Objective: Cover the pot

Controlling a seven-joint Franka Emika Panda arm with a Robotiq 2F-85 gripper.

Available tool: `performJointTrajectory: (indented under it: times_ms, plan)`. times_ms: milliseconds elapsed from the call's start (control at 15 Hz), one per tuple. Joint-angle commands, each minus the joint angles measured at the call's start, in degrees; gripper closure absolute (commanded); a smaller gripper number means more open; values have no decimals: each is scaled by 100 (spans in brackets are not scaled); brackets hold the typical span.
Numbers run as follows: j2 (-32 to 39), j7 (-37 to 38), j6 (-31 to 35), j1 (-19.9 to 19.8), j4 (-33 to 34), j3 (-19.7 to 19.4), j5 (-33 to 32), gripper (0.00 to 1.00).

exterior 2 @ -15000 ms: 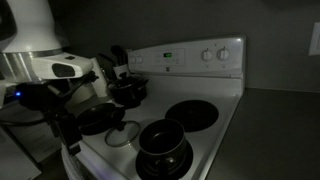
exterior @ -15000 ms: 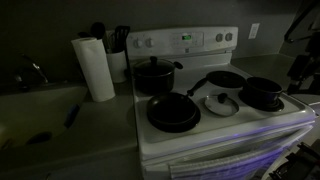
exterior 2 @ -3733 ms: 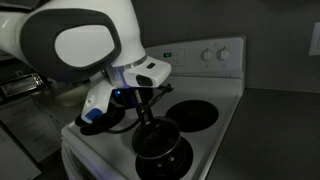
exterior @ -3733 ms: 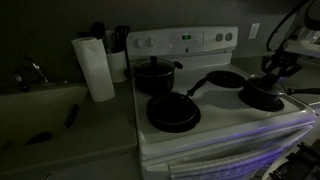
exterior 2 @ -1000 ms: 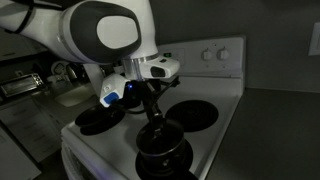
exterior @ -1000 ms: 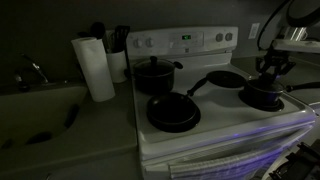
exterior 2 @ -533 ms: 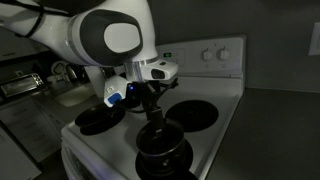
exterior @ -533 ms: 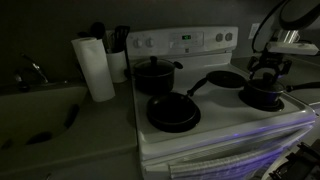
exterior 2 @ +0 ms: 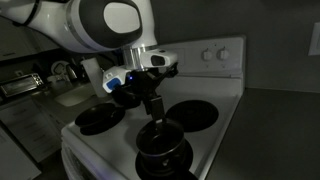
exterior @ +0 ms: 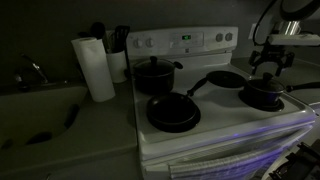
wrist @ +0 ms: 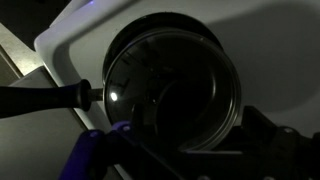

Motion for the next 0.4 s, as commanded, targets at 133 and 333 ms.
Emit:
performJointTrajectory:
  times_ms: [133,333]
  plan:
    - [-255,10,-948,-2,473,102,-344,0]
    - [-355,-56,-1103,6,567,113,-346,0]
